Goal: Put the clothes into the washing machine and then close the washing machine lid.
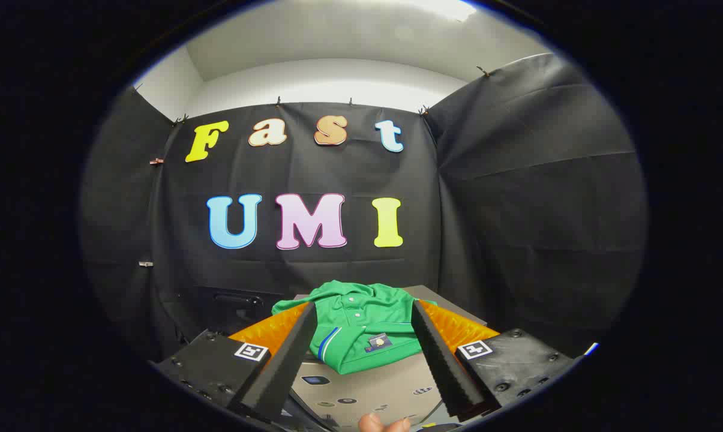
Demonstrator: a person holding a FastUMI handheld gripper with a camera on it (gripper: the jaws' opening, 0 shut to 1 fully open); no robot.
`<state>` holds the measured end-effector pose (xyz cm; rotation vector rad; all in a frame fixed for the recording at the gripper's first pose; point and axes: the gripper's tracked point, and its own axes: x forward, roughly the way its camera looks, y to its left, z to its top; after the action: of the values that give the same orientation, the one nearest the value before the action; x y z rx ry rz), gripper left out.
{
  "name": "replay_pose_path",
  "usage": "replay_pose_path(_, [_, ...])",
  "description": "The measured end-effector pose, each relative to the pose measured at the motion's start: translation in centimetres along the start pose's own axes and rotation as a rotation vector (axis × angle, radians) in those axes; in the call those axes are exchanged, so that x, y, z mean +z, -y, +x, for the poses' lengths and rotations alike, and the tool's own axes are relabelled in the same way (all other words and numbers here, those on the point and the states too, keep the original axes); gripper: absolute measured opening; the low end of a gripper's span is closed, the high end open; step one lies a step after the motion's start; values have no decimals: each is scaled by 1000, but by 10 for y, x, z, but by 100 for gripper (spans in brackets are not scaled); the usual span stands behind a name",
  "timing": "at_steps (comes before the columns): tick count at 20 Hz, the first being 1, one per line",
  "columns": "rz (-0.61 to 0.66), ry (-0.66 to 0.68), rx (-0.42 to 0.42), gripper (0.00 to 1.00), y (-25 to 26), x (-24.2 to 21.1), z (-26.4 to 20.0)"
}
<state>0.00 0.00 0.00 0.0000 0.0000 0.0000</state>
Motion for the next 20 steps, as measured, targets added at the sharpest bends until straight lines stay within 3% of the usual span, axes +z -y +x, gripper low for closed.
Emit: replay_pose_path(20, [-37,-9,25,99,-13,-1,-2])
